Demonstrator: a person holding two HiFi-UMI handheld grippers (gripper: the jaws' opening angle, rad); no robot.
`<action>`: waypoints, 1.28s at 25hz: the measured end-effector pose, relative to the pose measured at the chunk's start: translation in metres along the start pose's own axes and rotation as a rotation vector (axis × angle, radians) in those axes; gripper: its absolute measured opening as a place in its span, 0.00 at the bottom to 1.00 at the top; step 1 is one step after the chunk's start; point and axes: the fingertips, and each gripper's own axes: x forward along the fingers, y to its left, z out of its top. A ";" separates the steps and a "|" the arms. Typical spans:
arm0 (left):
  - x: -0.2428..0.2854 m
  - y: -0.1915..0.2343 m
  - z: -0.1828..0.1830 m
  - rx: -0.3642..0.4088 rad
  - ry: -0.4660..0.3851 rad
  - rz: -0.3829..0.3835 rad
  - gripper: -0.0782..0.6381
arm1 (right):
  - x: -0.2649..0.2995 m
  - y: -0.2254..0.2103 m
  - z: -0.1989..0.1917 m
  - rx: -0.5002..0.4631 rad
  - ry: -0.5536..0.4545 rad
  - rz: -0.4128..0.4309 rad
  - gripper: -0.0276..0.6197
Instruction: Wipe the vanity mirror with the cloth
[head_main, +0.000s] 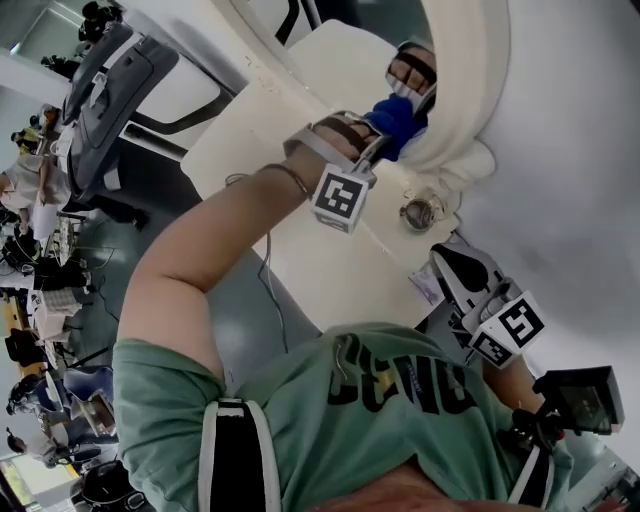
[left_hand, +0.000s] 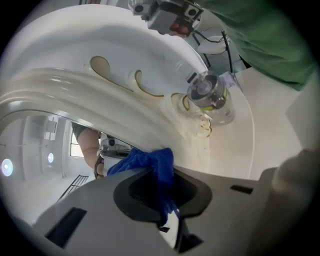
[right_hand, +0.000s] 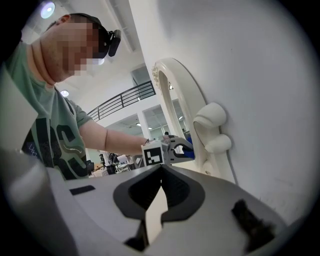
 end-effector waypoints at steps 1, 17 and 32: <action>0.003 -0.008 -0.007 -0.008 0.017 -0.018 0.18 | 0.003 0.005 0.004 -0.006 0.000 0.004 0.06; -0.113 0.202 -0.039 -0.318 0.000 0.421 0.19 | -0.021 0.000 0.016 -0.147 -0.077 -0.014 0.06; -0.136 0.267 -0.021 -0.281 0.031 0.477 0.19 | -0.026 -0.001 0.014 -0.130 -0.119 -0.007 0.06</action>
